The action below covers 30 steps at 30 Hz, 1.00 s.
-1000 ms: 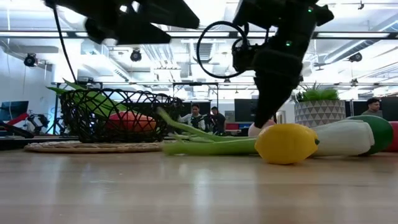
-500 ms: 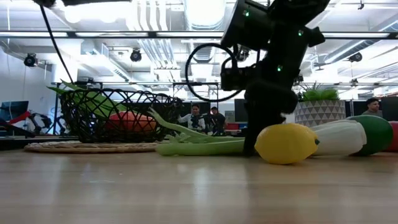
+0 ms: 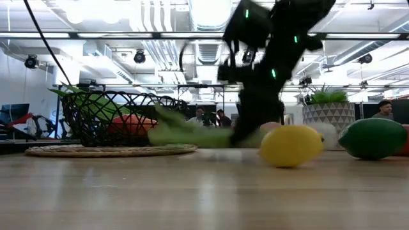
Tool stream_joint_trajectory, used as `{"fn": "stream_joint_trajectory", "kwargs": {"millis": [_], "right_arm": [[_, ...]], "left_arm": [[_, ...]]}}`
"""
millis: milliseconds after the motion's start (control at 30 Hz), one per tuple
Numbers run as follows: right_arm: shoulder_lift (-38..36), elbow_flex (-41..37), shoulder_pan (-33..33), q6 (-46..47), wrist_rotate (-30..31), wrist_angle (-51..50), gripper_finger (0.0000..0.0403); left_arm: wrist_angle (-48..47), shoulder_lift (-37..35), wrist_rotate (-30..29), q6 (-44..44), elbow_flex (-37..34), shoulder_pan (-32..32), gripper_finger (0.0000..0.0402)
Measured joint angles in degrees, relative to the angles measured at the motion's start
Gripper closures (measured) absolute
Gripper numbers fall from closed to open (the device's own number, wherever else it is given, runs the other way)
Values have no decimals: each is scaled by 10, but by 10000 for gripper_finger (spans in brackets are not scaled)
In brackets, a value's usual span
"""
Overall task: Build produce basket
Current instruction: Put the green celery into the black mesh basket
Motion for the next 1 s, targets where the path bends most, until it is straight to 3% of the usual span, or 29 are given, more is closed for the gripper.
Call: {"fn": "stream_joint_trajectory", "kwargs": {"millis": [267,367,500,633,833,1000], "right_arm": [[-69,83,-5,-126,-33,33,355],[-75,129,-19,-183,-106,95,353],[-50,180,-55,-255,-261,196,355],[2,224,-95,-286,-358,335,354],[144,313,-153,-277,-370,499,354],[273,442,-192,-222,-375,494,353]], "left_arm": [[3,-1,-85,0,-4,-18,24],[3,-1,-93,0,-4,-16,24],[3,-5,-93,-1,-5,-14,24],[3,-8,-93,-11,-5,-21,24],[3,-9,-93,-15,-5,-21,24],[4,-9,-93,-16,-5,-21,24]]}}
